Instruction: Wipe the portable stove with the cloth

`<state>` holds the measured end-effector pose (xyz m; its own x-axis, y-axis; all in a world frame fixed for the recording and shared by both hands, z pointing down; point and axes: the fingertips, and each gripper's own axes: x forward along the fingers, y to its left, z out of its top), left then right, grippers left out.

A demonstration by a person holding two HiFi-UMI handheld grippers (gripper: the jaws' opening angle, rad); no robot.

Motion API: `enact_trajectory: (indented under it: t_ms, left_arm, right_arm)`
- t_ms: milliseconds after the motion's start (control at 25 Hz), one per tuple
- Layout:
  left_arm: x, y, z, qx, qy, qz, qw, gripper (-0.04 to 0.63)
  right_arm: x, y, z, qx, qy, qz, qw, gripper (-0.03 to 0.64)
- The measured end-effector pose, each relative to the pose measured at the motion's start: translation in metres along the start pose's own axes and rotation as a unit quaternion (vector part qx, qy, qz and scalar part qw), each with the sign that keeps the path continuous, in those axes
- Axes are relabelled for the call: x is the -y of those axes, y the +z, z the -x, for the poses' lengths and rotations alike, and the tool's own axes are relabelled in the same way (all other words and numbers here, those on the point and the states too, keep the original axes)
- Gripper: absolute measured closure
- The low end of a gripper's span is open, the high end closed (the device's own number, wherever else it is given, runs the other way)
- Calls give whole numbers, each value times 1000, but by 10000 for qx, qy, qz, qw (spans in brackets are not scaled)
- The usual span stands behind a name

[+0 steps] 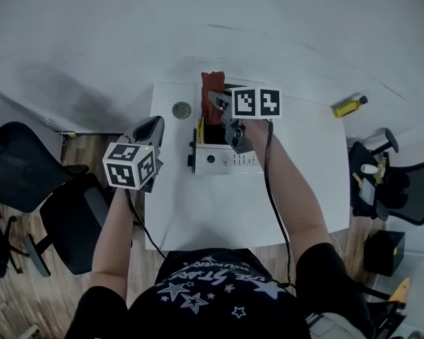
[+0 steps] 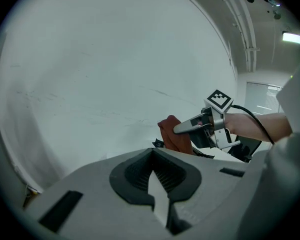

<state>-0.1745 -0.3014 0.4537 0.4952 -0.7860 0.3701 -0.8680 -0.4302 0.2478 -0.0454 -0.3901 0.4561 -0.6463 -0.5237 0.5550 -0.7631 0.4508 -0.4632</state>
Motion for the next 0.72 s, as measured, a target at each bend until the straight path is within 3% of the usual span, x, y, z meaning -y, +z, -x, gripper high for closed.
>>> enact_trajectory:
  t_ms: [360,560,720]
  left_arm:
    - [-13,-6,-21,-119,199,185,9996,589]
    - [-15,-15,-28,-237,342,225,9989,589]
    - [-11,-14,-34,-263,411,192,9986,589]
  right_arm:
    - [18,-1,-57,-532,-66,250,9983,554]
    - [38,-3,-72,-883,-404,769,9923,554]
    - [54,1,-67,-953,-536,839,9905,554]
